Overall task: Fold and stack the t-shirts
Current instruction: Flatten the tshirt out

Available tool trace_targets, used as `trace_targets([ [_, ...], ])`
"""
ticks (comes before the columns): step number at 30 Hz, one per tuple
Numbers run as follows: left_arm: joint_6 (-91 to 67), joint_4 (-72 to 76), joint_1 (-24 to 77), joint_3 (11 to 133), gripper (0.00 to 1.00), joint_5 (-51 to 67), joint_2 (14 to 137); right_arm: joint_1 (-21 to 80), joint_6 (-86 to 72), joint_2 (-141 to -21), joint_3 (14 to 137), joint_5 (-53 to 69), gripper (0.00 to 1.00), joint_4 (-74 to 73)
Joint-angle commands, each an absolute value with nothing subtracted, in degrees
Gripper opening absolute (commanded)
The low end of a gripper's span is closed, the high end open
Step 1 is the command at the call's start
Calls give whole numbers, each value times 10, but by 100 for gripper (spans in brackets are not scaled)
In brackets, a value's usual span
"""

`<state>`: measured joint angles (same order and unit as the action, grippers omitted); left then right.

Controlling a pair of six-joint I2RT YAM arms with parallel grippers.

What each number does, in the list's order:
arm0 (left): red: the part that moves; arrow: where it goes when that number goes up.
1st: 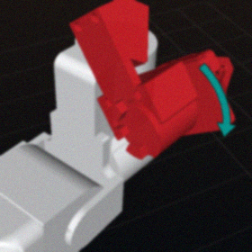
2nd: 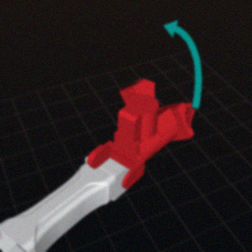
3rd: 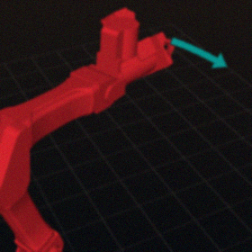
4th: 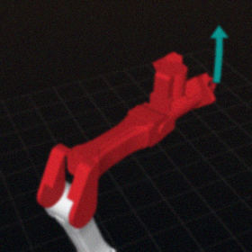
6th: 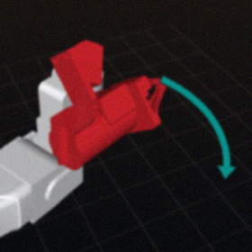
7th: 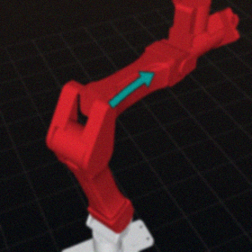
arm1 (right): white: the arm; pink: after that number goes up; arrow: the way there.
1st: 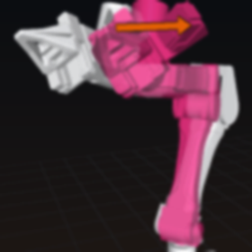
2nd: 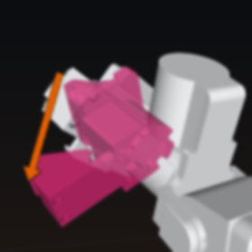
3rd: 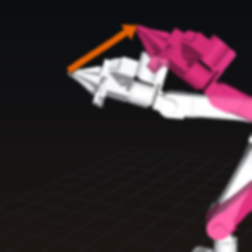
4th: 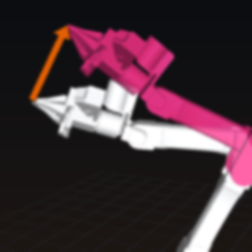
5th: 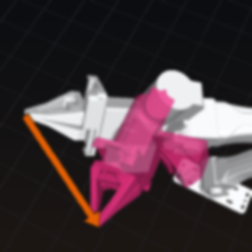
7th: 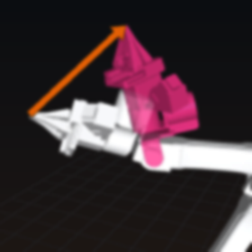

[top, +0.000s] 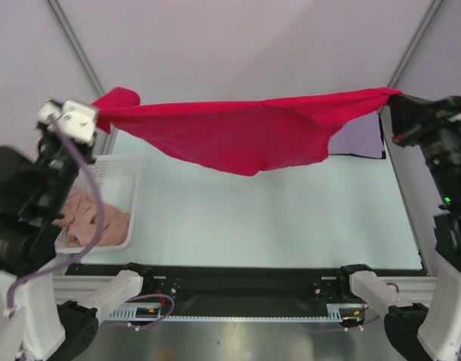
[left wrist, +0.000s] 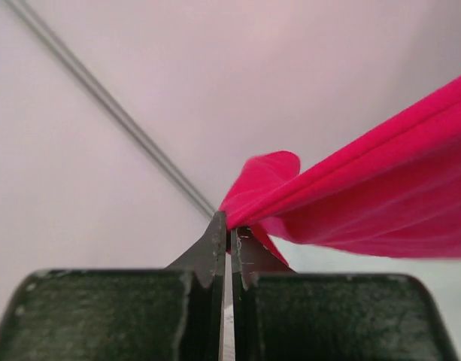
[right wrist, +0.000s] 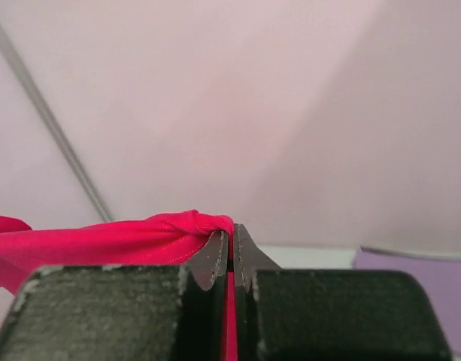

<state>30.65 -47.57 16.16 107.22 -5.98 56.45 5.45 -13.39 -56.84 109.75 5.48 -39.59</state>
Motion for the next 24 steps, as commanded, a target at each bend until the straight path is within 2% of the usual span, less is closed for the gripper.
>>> trace_targets([
  [1,361,-570,156,1099,0,-151,585,49,-134,-558,1158,81,0,-413],
  [5,379,-538,156,1103,0,-162,612,49,-141,-594,1155,95,0,-404],
  [11,416,-435,149,1102,0,-175,726,49,-153,-729,1159,97,0,-330],
  [15,417,-418,120,1184,0,-166,853,48,-160,-857,1246,84,0,-287],
  [20,397,-446,93,1431,0,-184,1024,44,-176,-1070,1497,79,0,-299],
  [22,409,-422,94,1458,0,-202,1056,30,-200,-1104,1549,77,0,-288],
  [24,428,-371,94,1437,0,-220,1053,21,-218,-1106,1533,69,0,-241],
])
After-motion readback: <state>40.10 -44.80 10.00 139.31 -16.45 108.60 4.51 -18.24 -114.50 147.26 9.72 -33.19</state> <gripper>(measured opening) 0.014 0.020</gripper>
